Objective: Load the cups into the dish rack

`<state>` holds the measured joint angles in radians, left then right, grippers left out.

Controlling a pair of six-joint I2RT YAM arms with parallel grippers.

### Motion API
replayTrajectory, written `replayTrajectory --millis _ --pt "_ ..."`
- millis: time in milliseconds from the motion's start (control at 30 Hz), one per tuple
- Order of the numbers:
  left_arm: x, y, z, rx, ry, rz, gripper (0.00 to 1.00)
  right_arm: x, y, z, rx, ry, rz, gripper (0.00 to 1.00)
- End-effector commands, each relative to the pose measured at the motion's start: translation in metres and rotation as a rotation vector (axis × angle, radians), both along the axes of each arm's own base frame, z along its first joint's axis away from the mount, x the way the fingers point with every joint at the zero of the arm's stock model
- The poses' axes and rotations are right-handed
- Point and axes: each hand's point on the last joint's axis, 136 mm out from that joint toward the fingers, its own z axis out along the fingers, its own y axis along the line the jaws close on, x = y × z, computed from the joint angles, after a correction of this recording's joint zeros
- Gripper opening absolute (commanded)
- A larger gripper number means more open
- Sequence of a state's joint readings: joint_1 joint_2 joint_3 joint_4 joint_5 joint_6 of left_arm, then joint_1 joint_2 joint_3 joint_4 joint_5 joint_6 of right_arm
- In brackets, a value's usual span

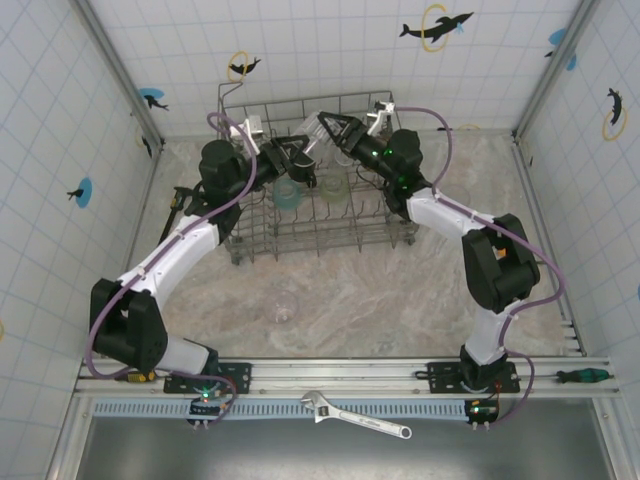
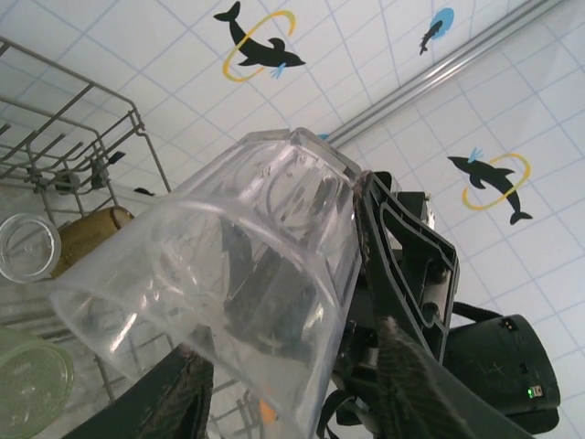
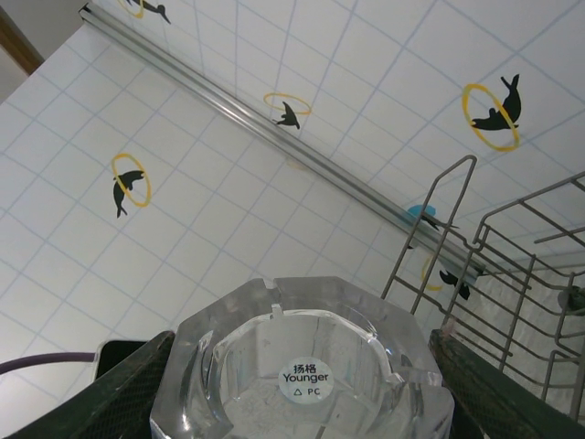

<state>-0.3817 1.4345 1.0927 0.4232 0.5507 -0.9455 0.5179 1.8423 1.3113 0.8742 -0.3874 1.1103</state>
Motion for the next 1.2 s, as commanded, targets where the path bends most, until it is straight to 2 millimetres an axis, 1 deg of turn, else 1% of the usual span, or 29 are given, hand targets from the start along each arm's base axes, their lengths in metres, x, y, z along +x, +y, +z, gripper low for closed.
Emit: replayTrajectory --millis 0,67,100,167,200,333,367,400,567,733,967,1000,1167 --pt "0.000 -0.004 0.005 -0.023 -0.027 -0.022 0.45 -0.014 0.002 0.010 0.029 -0.056 0.041 0.19" --pt "0.000 -0.005 0.004 -0.025 -0.029 -0.027 0.40 -0.017 0.005 0.009 0.025 -0.056 0.055 0.19" --pt "0.000 -0.005 0.004 -0.026 -0.032 -0.026 0.36 -0.018 0.005 0.008 0.022 -0.057 0.061 0.19" --pt "0.000 -0.005 0.004 -0.027 -0.035 -0.027 0.23 -0.021 0.006 0.006 0.013 -0.059 0.073 0.19" --pt "0.000 -0.006 0.003 -0.026 -0.036 -0.028 0.20 -0.022 0.006 0.003 0.005 -0.056 0.081 0.19" --pt "-0.002 -0.007 0.003 -0.021 -0.058 -0.039 0.09 -0.028 0.006 -0.003 -0.030 -0.058 0.116 0.23" --pt "-0.002 -0.007 0.003 -0.022 -0.064 -0.042 0.06 -0.030 0.007 -0.004 -0.036 -0.060 0.124 0.23" --pt "-0.003 -0.007 0.003 -0.022 -0.069 -0.044 0.00 -0.031 0.006 -0.006 -0.044 -0.060 0.135 0.25" --pt "-0.004 -0.006 0.001 -0.009 -0.096 -0.040 0.00 -0.038 0.001 -0.014 -0.062 -0.064 0.178 0.36" --pt "-0.003 -0.004 0.000 -0.001 -0.107 -0.028 0.00 -0.046 -0.006 -0.017 -0.060 -0.072 0.215 0.47" --pt "-0.003 -0.003 -0.001 0.011 -0.107 -0.033 0.00 -0.057 -0.007 -0.015 -0.082 -0.105 0.293 0.66" --pt "-0.002 -0.002 -0.001 0.011 -0.108 -0.031 0.00 -0.059 -0.006 -0.014 -0.083 -0.110 0.304 0.69" --pt "-0.003 0.000 0.001 0.010 -0.114 -0.030 0.00 -0.067 -0.006 -0.011 -0.088 -0.140 0.345 0.81"
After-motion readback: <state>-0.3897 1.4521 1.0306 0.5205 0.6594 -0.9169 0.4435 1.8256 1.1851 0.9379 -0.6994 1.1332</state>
